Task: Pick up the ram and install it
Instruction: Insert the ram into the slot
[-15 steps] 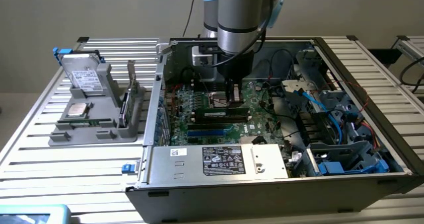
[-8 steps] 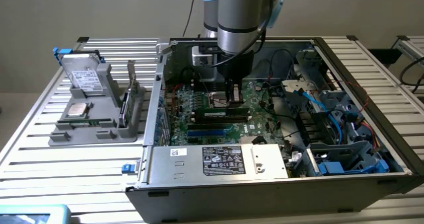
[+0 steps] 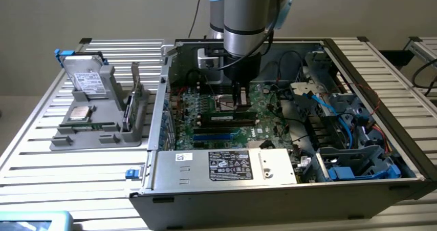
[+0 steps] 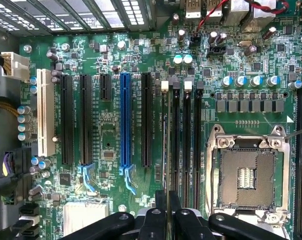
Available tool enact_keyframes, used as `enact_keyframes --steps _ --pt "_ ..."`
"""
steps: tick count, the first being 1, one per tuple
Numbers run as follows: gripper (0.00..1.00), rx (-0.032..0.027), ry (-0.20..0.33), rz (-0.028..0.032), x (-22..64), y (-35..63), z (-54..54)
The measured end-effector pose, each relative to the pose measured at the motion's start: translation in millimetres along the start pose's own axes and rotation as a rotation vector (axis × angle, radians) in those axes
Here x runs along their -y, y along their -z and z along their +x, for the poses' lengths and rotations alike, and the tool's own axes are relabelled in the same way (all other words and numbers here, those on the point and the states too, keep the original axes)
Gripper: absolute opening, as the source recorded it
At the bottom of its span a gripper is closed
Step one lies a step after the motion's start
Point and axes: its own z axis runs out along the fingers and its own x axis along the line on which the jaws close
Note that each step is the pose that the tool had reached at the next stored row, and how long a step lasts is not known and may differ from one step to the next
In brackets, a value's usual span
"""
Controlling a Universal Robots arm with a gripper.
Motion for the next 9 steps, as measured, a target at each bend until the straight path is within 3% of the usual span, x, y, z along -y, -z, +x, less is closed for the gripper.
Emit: enact_keyframes --steps 9 --pt "0.14 0.0 0.0 -0.0001 -0.4 -0.6 1.0"
